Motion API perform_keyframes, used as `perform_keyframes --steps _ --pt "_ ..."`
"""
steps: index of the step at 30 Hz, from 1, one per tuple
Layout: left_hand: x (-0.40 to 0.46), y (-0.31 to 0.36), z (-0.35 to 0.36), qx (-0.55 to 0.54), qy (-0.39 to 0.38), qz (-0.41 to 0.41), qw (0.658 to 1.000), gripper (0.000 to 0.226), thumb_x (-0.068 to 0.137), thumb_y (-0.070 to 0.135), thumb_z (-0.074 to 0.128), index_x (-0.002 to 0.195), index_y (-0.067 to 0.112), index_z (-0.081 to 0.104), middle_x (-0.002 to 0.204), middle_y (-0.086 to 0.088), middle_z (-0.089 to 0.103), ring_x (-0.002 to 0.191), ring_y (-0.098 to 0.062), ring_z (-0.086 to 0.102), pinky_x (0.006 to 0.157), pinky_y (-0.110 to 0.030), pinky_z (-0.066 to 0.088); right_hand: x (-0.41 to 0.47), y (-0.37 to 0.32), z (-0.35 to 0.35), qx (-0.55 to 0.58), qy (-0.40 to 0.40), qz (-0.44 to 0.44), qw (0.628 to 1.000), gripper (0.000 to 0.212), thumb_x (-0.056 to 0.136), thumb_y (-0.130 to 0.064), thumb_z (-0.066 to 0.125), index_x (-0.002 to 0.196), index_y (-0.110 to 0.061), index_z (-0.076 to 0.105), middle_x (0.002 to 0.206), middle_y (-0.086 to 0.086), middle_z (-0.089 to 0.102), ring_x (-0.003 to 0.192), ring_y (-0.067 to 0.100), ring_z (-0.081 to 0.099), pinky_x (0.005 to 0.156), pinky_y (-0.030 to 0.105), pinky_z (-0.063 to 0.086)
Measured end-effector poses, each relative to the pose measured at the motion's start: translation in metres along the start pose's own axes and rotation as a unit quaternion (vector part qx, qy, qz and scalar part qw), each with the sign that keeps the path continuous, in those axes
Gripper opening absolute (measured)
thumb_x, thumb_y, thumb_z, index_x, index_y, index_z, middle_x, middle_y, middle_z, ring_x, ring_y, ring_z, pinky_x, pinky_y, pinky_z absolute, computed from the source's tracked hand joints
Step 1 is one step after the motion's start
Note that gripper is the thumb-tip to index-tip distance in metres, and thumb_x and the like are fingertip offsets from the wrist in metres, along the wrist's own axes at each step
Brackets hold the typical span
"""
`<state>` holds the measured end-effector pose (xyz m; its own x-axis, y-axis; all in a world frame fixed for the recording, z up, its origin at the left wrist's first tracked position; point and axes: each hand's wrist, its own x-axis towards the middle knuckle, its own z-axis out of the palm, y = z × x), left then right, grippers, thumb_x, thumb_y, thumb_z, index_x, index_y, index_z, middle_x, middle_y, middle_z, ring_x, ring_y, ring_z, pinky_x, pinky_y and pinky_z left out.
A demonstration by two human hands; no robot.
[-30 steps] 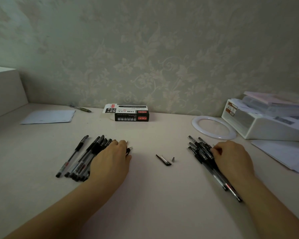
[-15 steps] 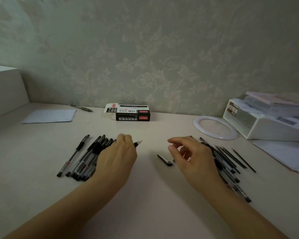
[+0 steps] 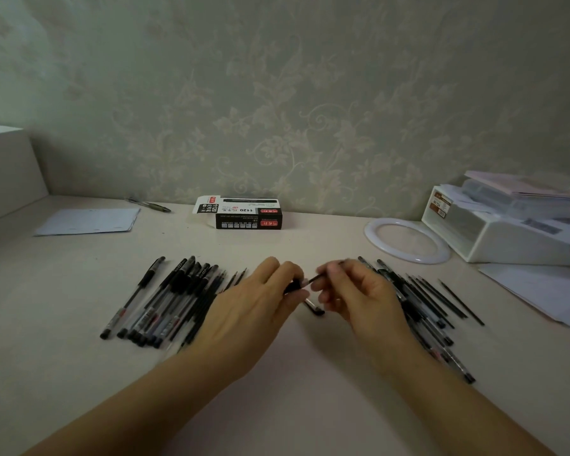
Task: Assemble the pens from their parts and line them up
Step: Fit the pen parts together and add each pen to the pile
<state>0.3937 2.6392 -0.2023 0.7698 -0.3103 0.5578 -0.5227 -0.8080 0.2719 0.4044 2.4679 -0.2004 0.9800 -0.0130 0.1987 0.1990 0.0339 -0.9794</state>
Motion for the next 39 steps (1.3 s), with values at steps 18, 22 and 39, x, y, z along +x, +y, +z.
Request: perform_keyframes --steps 18,22,39 --pt "-0.001 -0.014 0.007 -0.166 0.01 -0.021 0.986 0.017 0.096 0.041 0.041 0.107 0.041 0.054 0.08 0.021 0.056 0.067 -0.006 0.054 0.057 -0.012 0.039 0.009 -0.002 -0.013 0.098 0.115 0.014 0.988 0.023 0.104 -0.018 0.043 0.091 -0.007 0.058 0.071 0.006 0.072 0.06 0.008 0.062 0.058 0.019 0.053" --pt "-0.001 -0.014 0.007 -0.175 0.02 -0.019 0.984 0.016 0.096 0.038 0.042 0.107 0.041 0.054 0.078 0.02 0.056 0.063 -0.007 0.052 0.056 -0.011 0.037 0.01 -0.002 -0.015 0.108 0.116 0.018 0.987 0.023 0.104 -0.018 0.043 0.091 -0.007 0.058 0.071 0.005 0.072 0.059 0.008 0.062 0.058 0.018 0.053" --pt "-0.002 -0.013 0.005 -0.18 0.0 -0.015 0.984 0.016 0.096 0.039 0.043 0.105 0.04 0.055 0.077 0.016 0.058 0.059 -0.009 0.052 0.053 -0.011 0.038 0.009 0.0 -0.017 0.034 0.086 -0.044 0.995 0.024 0.103 -0.021 0.045 0.092 -0.004 0.058 0.076 0.008 0.073 0.065 0.012 0.063 0.061 0.019 0.053"
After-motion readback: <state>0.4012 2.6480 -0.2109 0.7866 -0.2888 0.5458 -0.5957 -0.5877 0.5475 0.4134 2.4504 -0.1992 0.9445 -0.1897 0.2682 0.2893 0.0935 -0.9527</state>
